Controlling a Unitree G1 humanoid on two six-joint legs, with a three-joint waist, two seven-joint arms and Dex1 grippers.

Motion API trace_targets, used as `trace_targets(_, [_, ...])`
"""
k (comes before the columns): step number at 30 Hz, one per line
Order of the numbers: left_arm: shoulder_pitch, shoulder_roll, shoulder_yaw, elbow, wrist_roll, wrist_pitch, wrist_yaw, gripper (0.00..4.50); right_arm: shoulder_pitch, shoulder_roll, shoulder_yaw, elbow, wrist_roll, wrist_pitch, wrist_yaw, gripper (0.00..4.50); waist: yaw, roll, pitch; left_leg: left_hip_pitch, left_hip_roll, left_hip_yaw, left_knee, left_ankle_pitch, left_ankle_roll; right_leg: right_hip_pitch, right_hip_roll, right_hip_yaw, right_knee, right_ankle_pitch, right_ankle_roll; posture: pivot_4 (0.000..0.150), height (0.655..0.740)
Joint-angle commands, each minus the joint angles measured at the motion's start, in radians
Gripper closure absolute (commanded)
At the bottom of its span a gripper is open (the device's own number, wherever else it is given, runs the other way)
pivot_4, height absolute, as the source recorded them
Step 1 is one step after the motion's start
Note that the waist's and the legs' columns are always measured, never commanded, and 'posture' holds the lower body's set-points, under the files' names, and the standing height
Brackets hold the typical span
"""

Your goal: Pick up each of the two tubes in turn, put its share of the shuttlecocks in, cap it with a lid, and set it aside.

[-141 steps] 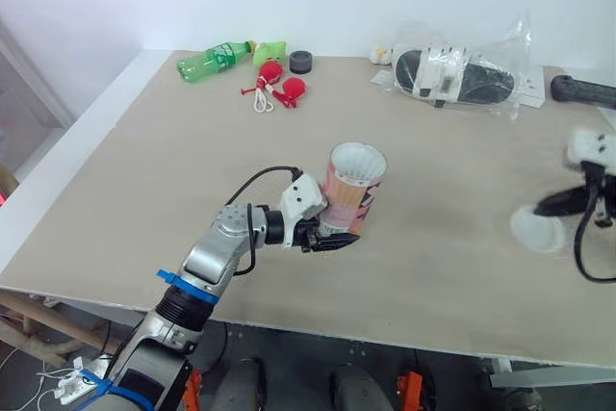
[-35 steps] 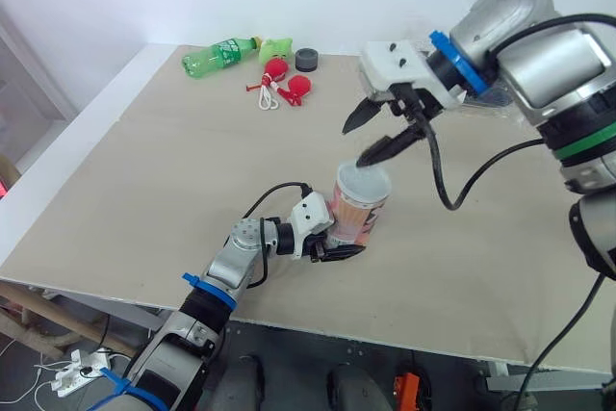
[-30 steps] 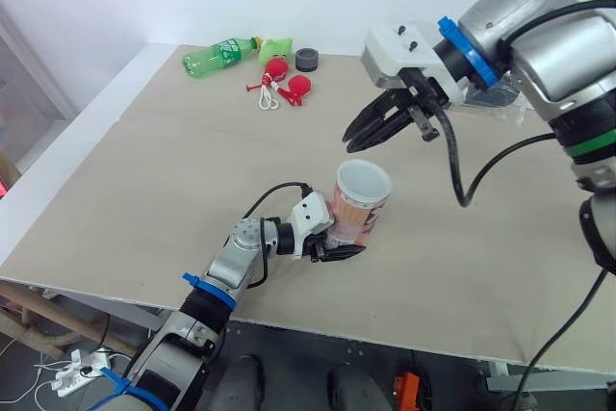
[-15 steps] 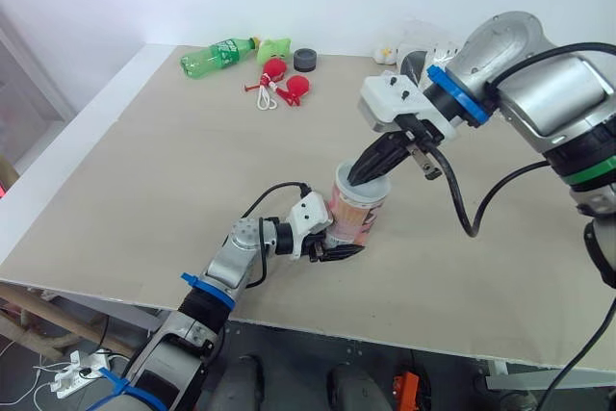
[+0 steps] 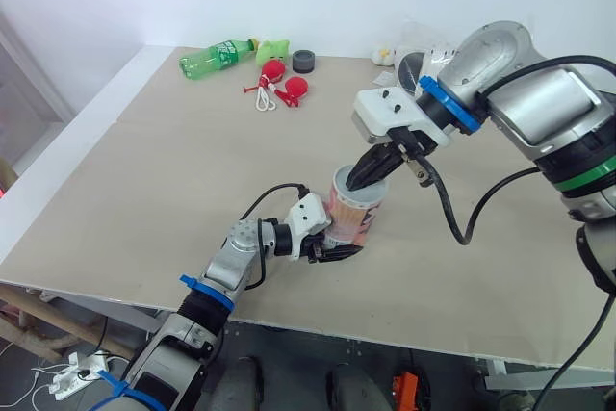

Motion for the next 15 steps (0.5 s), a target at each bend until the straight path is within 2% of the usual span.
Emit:
trace_targets(1, [0.018, 0.005, -0.019, 0.002, 0.017, 0.016, -0.004, 1.53, 0.029, 0.013, 0.031, -0.023, -0.036, -0.002, 0.039, 4.41, 0.0, 0.0, 0.0, 0.0, 0.001, 0.0, 0.0, 0.0, 0.0, 0.0, 0.001, 0.0, 0.0, 0.0, -0.001, 0.15, 0.74])
trace_targets(10, [0.022, 0.006, -0.018, -0.002, 0.015, 0.018, -0.001, 1.53, 0.061, 0.013, 0.032, -0.04, -0.066, -0.017, 0.039, 4.41, 0.0, -0.002, -0.003, 0.001, 0.005, 0.0, 0.0, 0.0, 0.0, 0.0, 0.006, 0.0, 0.0, 0.002, -0.004, 0.15, 0.74])
trace_targets(15, [0.026, 0.007, -0.012, 0.002, 0.012, 0.015, 0.002, 1.53, 0.047, 0.002, -0.145, -0.031, 0.052, 0.119, 0.039, 4.41, 0.0, -0.002, -0.003, 0.001, 0.007, 0.0, 0.0, 0.0, 0.0, 0.0, 0.007, 0.0, 0.0, 0.003, -0.005, 0.15, 0.74])
